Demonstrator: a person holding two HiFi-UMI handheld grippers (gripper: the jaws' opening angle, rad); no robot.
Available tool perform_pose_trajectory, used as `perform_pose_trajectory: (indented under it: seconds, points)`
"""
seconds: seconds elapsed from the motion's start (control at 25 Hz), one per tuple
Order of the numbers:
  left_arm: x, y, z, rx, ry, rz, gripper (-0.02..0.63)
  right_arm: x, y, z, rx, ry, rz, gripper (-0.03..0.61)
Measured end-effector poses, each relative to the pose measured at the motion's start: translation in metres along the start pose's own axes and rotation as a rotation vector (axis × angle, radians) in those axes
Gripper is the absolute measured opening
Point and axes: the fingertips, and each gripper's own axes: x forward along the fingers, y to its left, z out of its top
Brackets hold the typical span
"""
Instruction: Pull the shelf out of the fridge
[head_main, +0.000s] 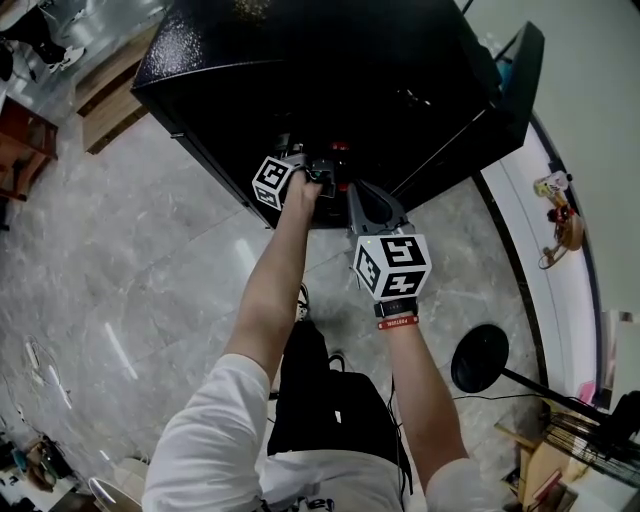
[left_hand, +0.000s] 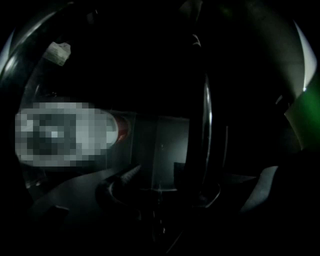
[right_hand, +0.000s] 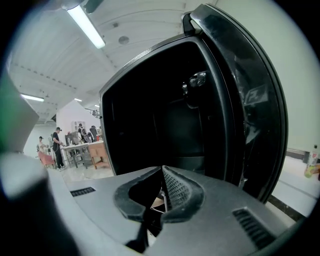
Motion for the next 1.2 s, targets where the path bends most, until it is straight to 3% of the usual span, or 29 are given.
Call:
perform_pose_trajectory:
  seconds: [0.16,0.28,0.52,0.92,1.2]
  points:
    - [0.003,-0.004,0.002,0.009,-0.013,-0.044,0.182,0.004,-0.004,0.000,0.012,0.016,-0.003,0.015]
    - [0.005,-0.006,0.006,0.029,-0.032,-0.011,0.029,0.004,-0.009,0.000,0.036,0.021,-0.014,0.015]
    - [0.007,-0.010,0.002,0.109,-0.009,0.041,0.025,-0.007,-0.016,-0.006,0.103,0.038,-0.028,0.015]
    - [0.006,-0.010,-0.004,0.090,0.030,0.081,0.025,-0.018,-0.017,-0.015,0.200,0.058,-0.030,0.015]
    - [0.005,-0.012,-0.002,0.125,0.046,0.109,0.025,-0.025,-0.025,-0.003,0.232,0.075,-0.057,0.015]
